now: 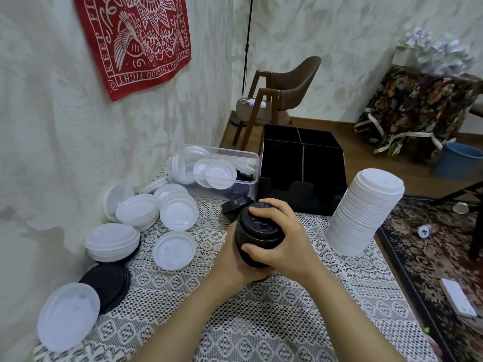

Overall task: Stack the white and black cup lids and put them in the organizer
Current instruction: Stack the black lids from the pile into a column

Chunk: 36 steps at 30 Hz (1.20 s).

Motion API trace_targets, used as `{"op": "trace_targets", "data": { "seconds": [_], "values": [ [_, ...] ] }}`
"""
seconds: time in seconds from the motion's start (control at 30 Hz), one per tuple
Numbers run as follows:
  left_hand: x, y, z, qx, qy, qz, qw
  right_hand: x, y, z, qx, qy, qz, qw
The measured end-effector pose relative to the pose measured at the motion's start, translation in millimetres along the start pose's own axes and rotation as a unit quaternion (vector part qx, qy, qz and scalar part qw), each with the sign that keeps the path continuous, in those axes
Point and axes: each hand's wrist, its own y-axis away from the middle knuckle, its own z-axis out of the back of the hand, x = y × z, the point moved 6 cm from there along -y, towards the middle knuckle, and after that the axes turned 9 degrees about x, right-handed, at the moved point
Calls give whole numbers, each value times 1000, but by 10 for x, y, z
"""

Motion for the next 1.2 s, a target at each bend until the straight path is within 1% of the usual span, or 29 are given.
{"op": "trace_targets", "data": {
  "seconds": [0.1,0.27,0.37,0.5,0.63,0.67,0.7,0.73,0.77,0.8,0.83,0.87,0.93,1.0,1.07,1.2],
  "values": [
    [-17,7,-127,25,6,-4,1000,22,92,118,-11,6,1,1000],
    [13,52,-309,40,-7,10,999,-19,257,217,-19,24,-16,999],
    [52,63,-340,48,-24,16,998,-41,309,211,-24,32,-20,999],
    [65,81,-315,59,-5,20,998,-38,326,198,-22,16,-28,999],
    [4,127,-235,161,-22,6,987,-69,344,189,-36,1,-29,999],
    [12,136,-184,165,-5,12,986,-83,349,184,-42,-5,-28,999],
    [37,124,-120,146,9,16,989,-92,354,180,-49,-14,-27,998],
    [55,92,-46,110,14,17,994,-99,360,177,-57,-23,-22,998],
    [65,52,33,64,-10,14,998,-101,363,173,-64,-31,-18,997],
    [81,5,107,19,-60,13,998,-101,364,169,-68,-37,-15,997],
    [89,-48,165,-14,-125,12,992,-98,362,165,-70,-41,-13,997],
    [92,-105,188,-25,-193,8,981,-95,362,162,-72,-44,-11,996],
    [118,-239,176,-18,-309,0,951,-96,359,166,-75,-46,-7,996],
    [139,-354,168,-23,-386,18,922,-105,358,166,-76,-46,-4,996],
    [150,-458,173,-29,-424,50,904,-117,358,163,-75,-47,-7,996],
    [218,-598,161,1,-486,100,868,-128,359,166,-76,-52,-18,996]
  ]
}}
